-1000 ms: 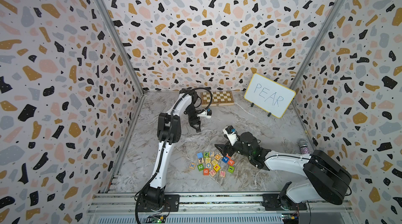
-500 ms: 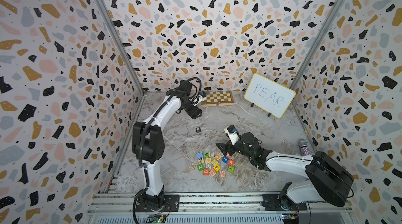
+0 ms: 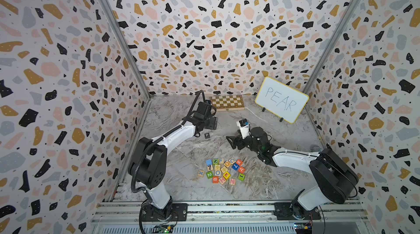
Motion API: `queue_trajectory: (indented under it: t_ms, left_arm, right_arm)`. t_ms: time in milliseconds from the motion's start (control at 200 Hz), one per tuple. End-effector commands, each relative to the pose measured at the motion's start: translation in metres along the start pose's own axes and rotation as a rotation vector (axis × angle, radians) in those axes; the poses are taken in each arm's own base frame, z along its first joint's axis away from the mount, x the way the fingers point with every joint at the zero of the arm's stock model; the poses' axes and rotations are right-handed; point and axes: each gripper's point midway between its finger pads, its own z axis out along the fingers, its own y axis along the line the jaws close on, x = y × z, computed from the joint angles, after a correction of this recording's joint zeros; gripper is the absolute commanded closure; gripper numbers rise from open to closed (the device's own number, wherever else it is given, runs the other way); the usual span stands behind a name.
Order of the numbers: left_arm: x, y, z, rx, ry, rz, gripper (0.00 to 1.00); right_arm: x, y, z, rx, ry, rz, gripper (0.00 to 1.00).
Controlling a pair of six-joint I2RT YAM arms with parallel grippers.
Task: Spell the uppercase word “pear” with letter blocks
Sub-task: Move the letter block to the center of the board.
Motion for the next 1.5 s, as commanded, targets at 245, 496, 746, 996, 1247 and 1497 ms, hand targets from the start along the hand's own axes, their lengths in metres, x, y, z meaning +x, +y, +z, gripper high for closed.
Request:
queue_trajectory:
  t_ms: [245,496,746,996,1247,1497]
  left_arm:
    - [0.045,0.011,0.032,-0.118,0.117,-0.039,0.01]
    - [0.068,0.012,0.040,-0.138,0.183,-0.048,0.06]
    - [0.074,0.013,0.049,-0.150,0.190,-0.067,0.35]
    - [0.081,0.010,0.062,-0.145,0.214,-0.081,0.31]
    - [0.080,0.008,0.067,-0.133,0.200,-0.077,0.40]
    - [0.081,0.004,0.075,-0.117,0.219,-0.056,0.47]
  right_arm:
    - [-0.002,0.009,-0.010,-0.037,-0.039,-0.059,0.11]
    - [0.000,0.012,-0.008,-0.044,-0.032,-0.055,0.11]
    - [-0.001,0.015,-0.008,-0.046,-0.035,-0.062,0.11]
    - [-0.004,0.023,-0.012,-0.062,-0.049,-0.080,0.11]
    - [-0.006,0.024,-0.014,-0.057,-0.054,-0.092,0.11]
    - [-0.004,0.023,-0.012,-0.055,-0.048,-0.090,0.11]
